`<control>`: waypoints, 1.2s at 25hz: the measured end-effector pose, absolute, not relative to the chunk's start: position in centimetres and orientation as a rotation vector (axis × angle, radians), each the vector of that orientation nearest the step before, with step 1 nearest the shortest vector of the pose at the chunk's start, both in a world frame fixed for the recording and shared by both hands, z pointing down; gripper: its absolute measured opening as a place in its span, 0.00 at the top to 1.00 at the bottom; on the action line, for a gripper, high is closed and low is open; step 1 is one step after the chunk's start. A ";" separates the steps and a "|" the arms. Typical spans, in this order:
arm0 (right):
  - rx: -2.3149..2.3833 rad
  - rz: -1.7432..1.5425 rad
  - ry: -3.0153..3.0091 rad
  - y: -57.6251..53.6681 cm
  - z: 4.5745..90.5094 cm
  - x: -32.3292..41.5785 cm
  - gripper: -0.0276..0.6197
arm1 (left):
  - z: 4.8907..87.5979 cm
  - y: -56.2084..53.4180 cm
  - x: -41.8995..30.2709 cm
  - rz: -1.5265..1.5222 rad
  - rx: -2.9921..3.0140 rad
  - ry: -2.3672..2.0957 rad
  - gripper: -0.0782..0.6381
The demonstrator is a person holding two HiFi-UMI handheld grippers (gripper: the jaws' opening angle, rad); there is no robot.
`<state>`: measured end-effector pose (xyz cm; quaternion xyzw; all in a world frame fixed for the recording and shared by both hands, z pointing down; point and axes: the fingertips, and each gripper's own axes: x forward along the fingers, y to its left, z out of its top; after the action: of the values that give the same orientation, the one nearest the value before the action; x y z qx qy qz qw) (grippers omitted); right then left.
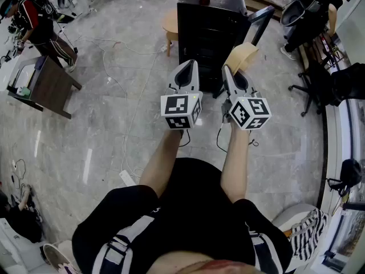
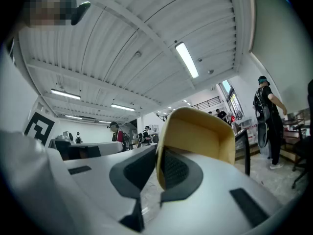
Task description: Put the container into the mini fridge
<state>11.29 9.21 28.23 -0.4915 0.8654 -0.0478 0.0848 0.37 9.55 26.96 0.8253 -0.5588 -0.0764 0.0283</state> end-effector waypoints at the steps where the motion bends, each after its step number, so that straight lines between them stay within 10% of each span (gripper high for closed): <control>1: -1.465 -0.141 2.588 9.2 28.3 11.3 0.91 | 26.9 9.6 0.4 -0.239 2.545 -1.725 0.88; 30: -1.480 -0.324 2.564 -2.0 34.0 12.6 0.91 | 32.5 -1.0 -0.4 -0.078 2.474 -1.714 0.88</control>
<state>12.58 -1.99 33.96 -0.4952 0.8581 -0.1084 0.0819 -0.44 -1.04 32.47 0.8200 -0.5681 -0.0258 0.0652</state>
